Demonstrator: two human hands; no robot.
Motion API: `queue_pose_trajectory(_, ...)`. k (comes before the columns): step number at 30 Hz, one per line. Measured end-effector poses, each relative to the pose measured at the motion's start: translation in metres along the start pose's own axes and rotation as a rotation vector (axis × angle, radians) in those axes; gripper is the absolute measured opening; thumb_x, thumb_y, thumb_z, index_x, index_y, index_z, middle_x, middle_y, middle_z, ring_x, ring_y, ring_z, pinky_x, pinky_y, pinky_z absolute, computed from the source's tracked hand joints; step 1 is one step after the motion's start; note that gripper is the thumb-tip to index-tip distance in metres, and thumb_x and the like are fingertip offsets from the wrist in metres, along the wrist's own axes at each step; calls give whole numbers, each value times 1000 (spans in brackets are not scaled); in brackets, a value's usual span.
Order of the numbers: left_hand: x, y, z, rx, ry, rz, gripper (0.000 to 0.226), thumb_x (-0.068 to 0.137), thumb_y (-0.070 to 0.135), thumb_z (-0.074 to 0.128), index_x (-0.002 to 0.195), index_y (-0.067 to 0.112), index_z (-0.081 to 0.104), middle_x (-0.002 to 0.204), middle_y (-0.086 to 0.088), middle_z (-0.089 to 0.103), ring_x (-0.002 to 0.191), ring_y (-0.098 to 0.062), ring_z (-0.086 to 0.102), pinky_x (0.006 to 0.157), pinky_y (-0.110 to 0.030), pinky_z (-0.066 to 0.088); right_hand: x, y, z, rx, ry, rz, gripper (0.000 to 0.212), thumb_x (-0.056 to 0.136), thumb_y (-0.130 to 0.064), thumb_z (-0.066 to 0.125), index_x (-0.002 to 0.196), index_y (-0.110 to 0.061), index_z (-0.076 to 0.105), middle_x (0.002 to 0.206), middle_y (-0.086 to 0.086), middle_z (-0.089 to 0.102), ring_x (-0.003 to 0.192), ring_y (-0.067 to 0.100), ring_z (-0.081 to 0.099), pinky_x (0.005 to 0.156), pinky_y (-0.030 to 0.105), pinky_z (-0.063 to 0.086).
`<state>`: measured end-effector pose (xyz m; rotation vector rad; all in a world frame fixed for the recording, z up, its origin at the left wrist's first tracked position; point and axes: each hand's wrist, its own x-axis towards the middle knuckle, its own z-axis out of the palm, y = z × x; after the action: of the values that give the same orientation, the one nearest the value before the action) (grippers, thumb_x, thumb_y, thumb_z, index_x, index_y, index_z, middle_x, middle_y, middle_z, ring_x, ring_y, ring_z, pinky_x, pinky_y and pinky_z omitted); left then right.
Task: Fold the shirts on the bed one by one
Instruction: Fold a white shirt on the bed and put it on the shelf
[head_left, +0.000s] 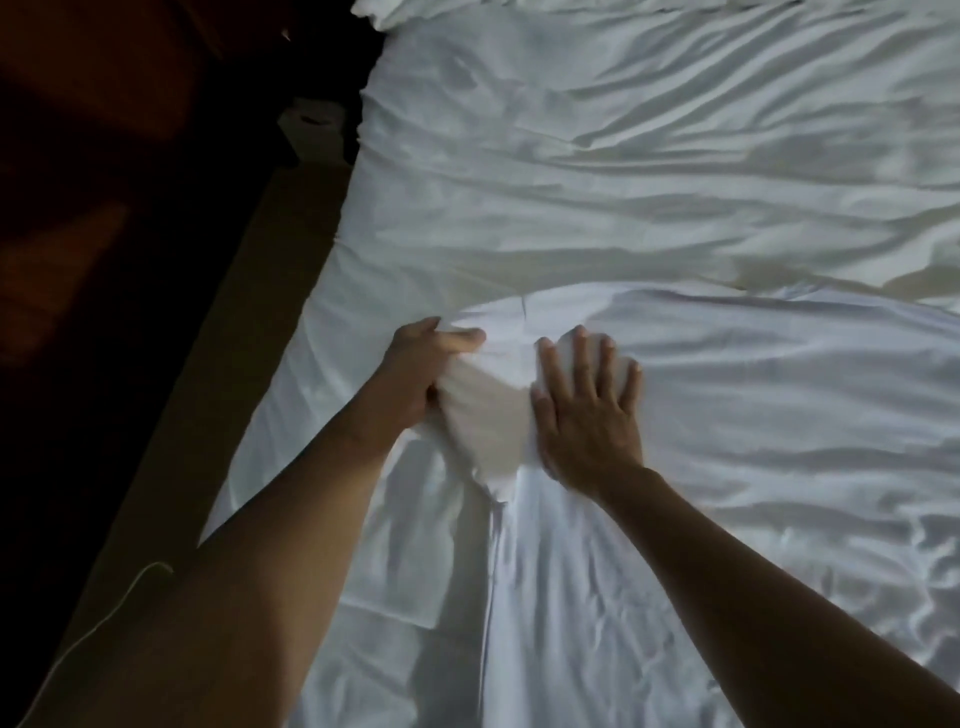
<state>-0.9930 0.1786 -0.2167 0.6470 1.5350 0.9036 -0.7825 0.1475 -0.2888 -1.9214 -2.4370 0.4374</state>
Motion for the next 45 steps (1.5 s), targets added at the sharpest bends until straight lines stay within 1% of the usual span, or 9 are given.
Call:
queue_pose_trajectory(8,-13,-10,-70,202,27,-127,60,67,53,92,107,10,80,107,-9,79,100,-27,76,90,-43,61,18,-14,12,-44,60,123,65,104,-55,11,165,-36,2,174,6,-6,159,37,-7,123,66,-1)
queue_pose_trajectory(14,-50,-40,-56,-239,117,-60,39,85,5,79,123,6,73,117,-10,77,109,-30,74,91,-44,61,17,-15,15,-59,81,135,64,105,-54,15,165,-36,5,174,7,-4,159,37,-3,123,66,1)
queue_pose_trajectory(18,-46,-51,-38,-477,268,-40,34,96,12,72,130,12,69,123,-8,75,113,-28,72,87,-46,61,16,-13,16,-67,97,130,64,105,-55,15,165,-36,4,174,7,-4,159,37,-3,123,66,1)
queue_pose_trajectory(22,-55,-57,-37,-319,220,-222,44,80,40,87,115,13,78,114,-16,77,100,-32,70,85,-48,53,16,-13,17,-69,113,130,64,105,-54,14,165,-36,3,174,7,-4,159,37,-3,123,66,2)
queue_pose_trajectory(30,-87,-76,-35,-203,328,-78,14,91,8,77,103,2,76,102,-19,78,91,-31,77,83,-43,63,16,-12,18,-58,130,124,64,105,-54,16,165,-36,5,174,7,-2,159,37,-2,123,66,2)
queue_pose_trajectory(34,-94,-75,-35,279,584,-70,11,88,7,73,97,4,67,77,-16,73,58,-22,68,55,-34,56,17,-12,17,-50,126,124,63,105,-55,15,165,-37,4,174,6,-3,159,36,-3,123,66,1)
queue_pose_trajectory(37,-89,-67,-26,661,821,568,19,90,3,65,109,7,65,100,-11,66,90,-26,62,77,-35,51,17,-13,17,-47,121,129,63,105,-55,13,165,-38,2,174,6,-5,159,35,-5,123,65,-1)
queue_pose_trajectory(40,-55,-67,-1,961,349,993,28,91,8,51,111,3,71,107,-17,69,99,-39,64,87,-46,53,17,-12,17,-47,116,124,63,106,-55,13,165,-38,-1,174,6,-7,159,35,-7,123,65,-2)
queue_pose_trajectory(45,8,-78,-10,1412,127,768,57,105,36,35,154,8,47,163,-17,39,151,-37,36,122,-59,28,18,-12,18,-39,113,121,63,106,-56,13,165,-37,1,174,5,-7,159,35,-7,123,66,-1)
